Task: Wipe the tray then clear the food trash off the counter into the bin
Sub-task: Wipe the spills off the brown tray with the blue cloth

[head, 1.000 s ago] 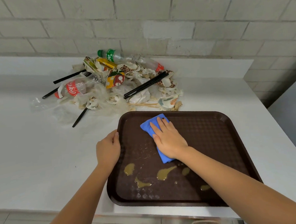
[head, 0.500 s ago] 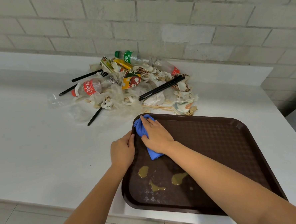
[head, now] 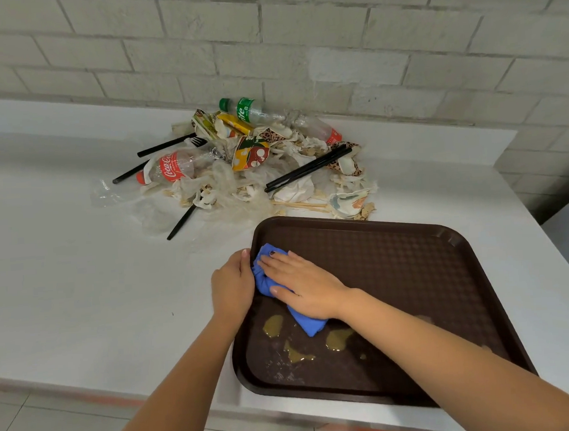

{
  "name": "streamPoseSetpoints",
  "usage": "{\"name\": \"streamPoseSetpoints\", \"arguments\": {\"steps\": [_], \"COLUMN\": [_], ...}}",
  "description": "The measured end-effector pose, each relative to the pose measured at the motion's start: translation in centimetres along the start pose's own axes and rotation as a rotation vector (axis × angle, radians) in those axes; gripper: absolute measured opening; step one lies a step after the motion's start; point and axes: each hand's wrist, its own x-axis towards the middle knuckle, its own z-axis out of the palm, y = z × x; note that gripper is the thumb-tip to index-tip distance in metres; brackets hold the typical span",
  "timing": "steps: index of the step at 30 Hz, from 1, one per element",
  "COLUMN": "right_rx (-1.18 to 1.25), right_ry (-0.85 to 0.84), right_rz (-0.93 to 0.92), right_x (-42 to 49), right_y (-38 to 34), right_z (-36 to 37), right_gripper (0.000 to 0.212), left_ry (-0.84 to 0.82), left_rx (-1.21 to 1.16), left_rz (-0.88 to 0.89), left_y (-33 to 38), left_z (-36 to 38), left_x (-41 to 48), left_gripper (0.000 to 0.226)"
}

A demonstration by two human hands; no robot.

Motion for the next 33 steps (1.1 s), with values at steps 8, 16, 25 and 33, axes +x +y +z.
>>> {"name": "streamPoseSetpoints", "arguments": {"steps": [8, 16, 25, 33], "right_rx": [0.031, 0.004, 0.028, -0.146], "right_ry": [-0.003, 0.008, 0.045, 0.184], "right_rz": [-0.07, -0.227, -0.369, -0.018], "right_x": [-2.3, -4.8, -6.9, -9.8], "right_y": [-1.2, -3.1, -3.8, -2.3], "right_z": [1.3, 2.1, 2.9, 3.9], "right_gripper": [0.069, 0.049, 0.039, 0.044], "left_ry": [-0.02, -0.036, -0.046, -0.081], "left_rx": [-0.09, -0.088, 0.079, 0.172], "left_rz": [-0.036, 0.023, 0.109, 0.13], "left_y": [-0.3, -0.6, -0.2, -0.2], "left_z": [0.0, 0.1, -0.2, -0.6], "left_x": [0.2, 0.1, -0.3, -0.2], "left_gripper": [0.031, 0.028, 0.035, 0.038]}}
